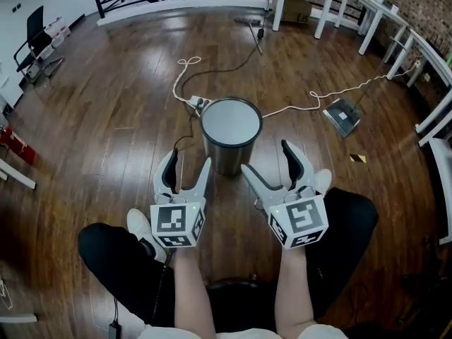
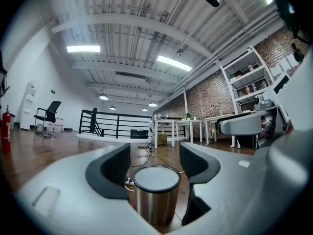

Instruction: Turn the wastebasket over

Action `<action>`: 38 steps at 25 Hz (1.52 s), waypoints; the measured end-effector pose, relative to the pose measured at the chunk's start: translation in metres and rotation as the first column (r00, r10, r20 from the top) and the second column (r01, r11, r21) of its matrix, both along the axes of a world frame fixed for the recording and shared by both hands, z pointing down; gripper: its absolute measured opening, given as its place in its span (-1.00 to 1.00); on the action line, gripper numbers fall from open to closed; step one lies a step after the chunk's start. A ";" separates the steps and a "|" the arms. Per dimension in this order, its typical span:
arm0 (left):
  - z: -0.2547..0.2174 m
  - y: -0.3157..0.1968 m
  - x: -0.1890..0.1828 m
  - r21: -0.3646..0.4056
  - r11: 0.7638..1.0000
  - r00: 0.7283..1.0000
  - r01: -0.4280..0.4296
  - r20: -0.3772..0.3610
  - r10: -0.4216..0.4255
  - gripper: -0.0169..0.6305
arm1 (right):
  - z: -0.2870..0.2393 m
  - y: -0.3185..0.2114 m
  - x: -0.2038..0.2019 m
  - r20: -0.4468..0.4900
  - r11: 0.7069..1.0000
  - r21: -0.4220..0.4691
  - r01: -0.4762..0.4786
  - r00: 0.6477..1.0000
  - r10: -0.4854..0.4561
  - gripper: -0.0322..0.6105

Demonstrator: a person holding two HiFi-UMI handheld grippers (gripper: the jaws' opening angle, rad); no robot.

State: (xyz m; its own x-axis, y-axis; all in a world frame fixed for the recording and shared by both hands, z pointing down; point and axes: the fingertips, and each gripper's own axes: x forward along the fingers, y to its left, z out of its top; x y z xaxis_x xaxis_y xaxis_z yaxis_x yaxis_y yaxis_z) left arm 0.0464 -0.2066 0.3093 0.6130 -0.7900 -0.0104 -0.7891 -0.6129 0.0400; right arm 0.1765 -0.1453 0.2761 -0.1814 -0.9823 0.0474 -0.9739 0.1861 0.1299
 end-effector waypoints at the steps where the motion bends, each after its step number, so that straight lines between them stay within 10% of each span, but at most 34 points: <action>1: 0.000 -0.015 0.006 0.002 1.000 1.000 0.012 0.001 -0.012 0.08 | 0.000 -0.017 0.006 -0.006 1.000 0.003 0.016 1.000 -0.016 0.31; 9: 0.016 -0.125 0.045 -0.003 0.996 0.996 0.086 0.033 -0.086 0.08 | 0.017 -0.143 0.047 -0.013 0.985 -0.027 0.170 0.985 -0.171 0.31; 15: 0.041 -0.182 0.042 -0.060 0.982 0.983 0.180 0.046 -0.178 0.08 | 0.054 -0.204 0.028 -0.062 0.907 -0.172 0.384 0.915 -0.399 0.31; 20: 0.070 -0.209 0.026 -0.117 0.966 0.971 0.232 0.082 -0.224 0.08 | 0.144 -0.228 -0.008 -0.123 0.747 -0.465 0.476 0.800 -0.587 0.30; 26: 0.108 -0.222 0.001 -0.194 0.930 0.949 0.312 0.098 -0.298 0.08 | 0.230 -0.217 -0.055 -0.109 0.484 -0.707 0.516 0.596 -0.795 0.03; 29: 0.118 -0.227 -0.010 -0.214 0.913 0.938 0.347 0.104 -0.332 0.08 | 0.256 -0.212 -0.075 -0.111 0.411 -0.773 0.483 0.534 -0.838 -0.06; 38: 0.135 -0.227 -0.030 -0.271 0.875 0.915 0.401 0.068 -0.398 0.03 | 0.271 -0.231 -0.088 -0.155 0.538 -0.732 0.418 0.667 -0.729 -0.47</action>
